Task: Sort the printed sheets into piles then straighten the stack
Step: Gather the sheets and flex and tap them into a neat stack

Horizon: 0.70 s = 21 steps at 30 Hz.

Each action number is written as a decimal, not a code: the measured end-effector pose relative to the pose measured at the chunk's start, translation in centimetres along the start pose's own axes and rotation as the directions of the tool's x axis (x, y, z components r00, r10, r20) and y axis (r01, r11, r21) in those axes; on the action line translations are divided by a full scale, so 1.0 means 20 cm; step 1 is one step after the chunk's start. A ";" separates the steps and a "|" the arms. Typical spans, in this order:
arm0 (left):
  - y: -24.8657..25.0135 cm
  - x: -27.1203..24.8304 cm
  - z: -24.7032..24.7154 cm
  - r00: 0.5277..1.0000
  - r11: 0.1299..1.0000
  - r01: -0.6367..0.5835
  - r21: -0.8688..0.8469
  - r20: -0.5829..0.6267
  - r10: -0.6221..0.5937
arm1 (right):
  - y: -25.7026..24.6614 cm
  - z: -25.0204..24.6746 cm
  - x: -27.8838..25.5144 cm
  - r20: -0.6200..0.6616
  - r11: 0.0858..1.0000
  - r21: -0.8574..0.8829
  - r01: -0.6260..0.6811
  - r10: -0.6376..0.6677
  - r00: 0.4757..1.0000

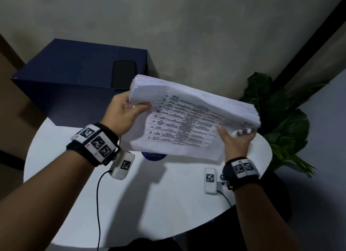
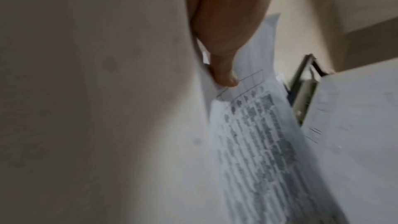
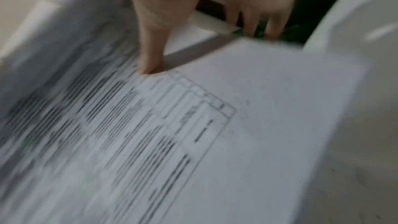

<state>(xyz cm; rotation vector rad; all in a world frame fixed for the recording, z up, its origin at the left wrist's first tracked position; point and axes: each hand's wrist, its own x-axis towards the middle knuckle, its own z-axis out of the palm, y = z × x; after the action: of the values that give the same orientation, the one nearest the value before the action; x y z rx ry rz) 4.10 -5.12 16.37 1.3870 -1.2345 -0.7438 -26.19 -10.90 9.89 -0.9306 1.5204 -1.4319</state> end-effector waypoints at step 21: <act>-0.49 -0.29 0.02 0.990 0.970 0.133 0.204 0.025 -0.141 | 0.13 -0.17 -0.22 0.171 0.945 -0.275 0.176 -0.132 0.976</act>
<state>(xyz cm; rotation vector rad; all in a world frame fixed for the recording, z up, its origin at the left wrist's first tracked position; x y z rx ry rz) 4.79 -1.07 5.76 1.6447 -1.2822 -0.7591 -27.66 -5.29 7.61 -1.3309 1.5969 -1.2322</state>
